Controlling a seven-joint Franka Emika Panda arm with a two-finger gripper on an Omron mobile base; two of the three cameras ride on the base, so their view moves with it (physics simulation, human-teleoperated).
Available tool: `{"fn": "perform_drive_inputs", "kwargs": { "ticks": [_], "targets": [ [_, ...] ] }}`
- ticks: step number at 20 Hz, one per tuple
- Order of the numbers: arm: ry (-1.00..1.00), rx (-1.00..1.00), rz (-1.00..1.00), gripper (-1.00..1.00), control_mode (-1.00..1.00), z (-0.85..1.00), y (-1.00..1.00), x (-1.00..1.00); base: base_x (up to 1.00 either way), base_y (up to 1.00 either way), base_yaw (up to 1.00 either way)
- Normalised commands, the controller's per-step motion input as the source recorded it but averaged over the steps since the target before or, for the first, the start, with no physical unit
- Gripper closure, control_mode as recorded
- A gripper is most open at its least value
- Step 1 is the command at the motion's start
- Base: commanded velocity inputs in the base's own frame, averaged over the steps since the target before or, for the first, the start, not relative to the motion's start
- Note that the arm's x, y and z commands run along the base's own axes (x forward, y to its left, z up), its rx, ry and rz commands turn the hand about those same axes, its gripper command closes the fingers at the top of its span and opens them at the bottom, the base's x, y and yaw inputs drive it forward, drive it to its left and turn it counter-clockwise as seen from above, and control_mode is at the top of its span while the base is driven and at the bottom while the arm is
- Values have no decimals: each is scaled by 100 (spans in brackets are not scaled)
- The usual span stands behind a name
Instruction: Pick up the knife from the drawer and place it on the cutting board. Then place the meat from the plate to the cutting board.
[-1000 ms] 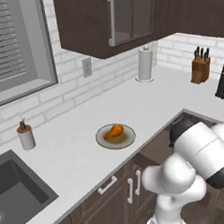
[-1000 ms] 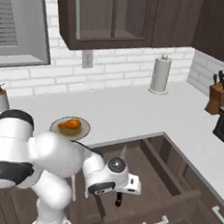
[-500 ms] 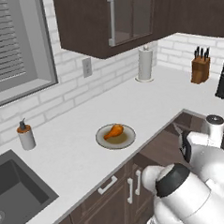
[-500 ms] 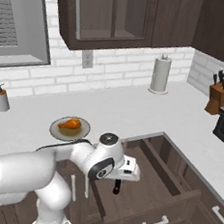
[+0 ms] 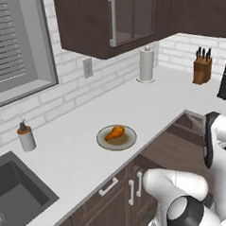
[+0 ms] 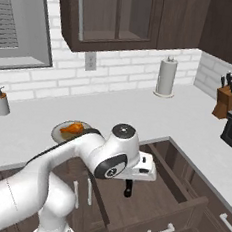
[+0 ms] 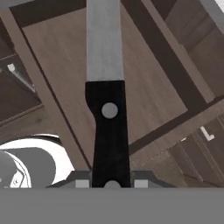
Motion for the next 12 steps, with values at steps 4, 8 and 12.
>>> {"fn": "perform_drive_inputs", "kwargs": {
  "ticks": [4,8,12],
  "targets": [
    [-2,2,14,100,-100,58,67,4,0,0,0],
    [-5,2,16,100,-100,12,99,0,0,0,0],
    [-3,6,16,100,-100,1,97,2,0,0,0]
  ]
}}
